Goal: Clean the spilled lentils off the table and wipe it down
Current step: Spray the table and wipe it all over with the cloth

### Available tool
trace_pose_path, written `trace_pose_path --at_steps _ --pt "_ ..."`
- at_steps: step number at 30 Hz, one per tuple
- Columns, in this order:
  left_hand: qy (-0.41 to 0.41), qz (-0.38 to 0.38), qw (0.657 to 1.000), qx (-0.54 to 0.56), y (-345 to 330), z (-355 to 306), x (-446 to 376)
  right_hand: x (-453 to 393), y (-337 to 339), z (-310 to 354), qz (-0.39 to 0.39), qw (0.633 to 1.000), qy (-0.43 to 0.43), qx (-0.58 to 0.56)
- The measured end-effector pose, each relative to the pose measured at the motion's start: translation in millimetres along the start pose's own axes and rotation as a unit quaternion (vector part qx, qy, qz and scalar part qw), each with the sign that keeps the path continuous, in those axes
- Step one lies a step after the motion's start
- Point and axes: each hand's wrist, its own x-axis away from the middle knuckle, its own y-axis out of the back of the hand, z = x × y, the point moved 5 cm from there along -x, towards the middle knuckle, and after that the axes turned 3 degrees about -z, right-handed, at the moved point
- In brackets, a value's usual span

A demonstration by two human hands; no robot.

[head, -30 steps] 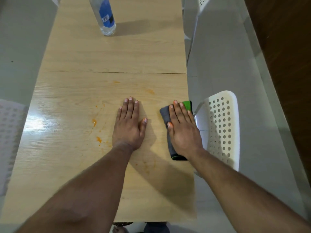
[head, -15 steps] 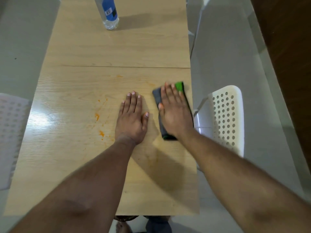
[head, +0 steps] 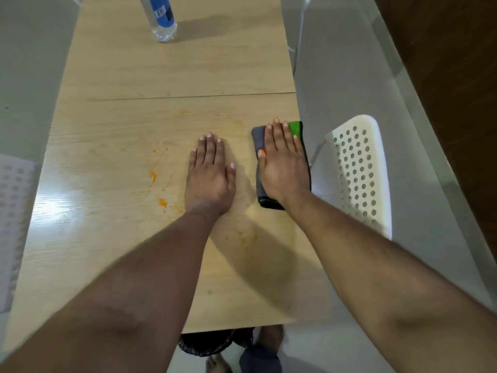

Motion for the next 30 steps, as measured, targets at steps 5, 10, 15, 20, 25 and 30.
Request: trace_pose_path --at_steps 5,10,15,20,25,30 --pt "-0.015 -0.001 1.0 0.019 5 0 6 110 -3 26 0.026 0.998 0.061 -0.013" --pt "-0.046 0.039 0.998 0.015 11 1 24 212 8 -17 0.07 0.995 0.064 0.001" --pt "-0.105 0.046 0.993 0.02 18 24 104 169 11 -25 0.035 0.999 -0.009 0.009" --pt "-0.108 0.021 0.994 0.002 14 29 106 155 -4 18 0.013 1.0 -0.014 0.017" --pt "-0.105 0.028 0.994 0.01 18 28 110 249 -8 41 0.044 0.998 0.04 0.009" --pt "-0.103 0.026 0.994 0.02 20 25 111 268 4 -1 0.053 0.998 0.025 0.011"
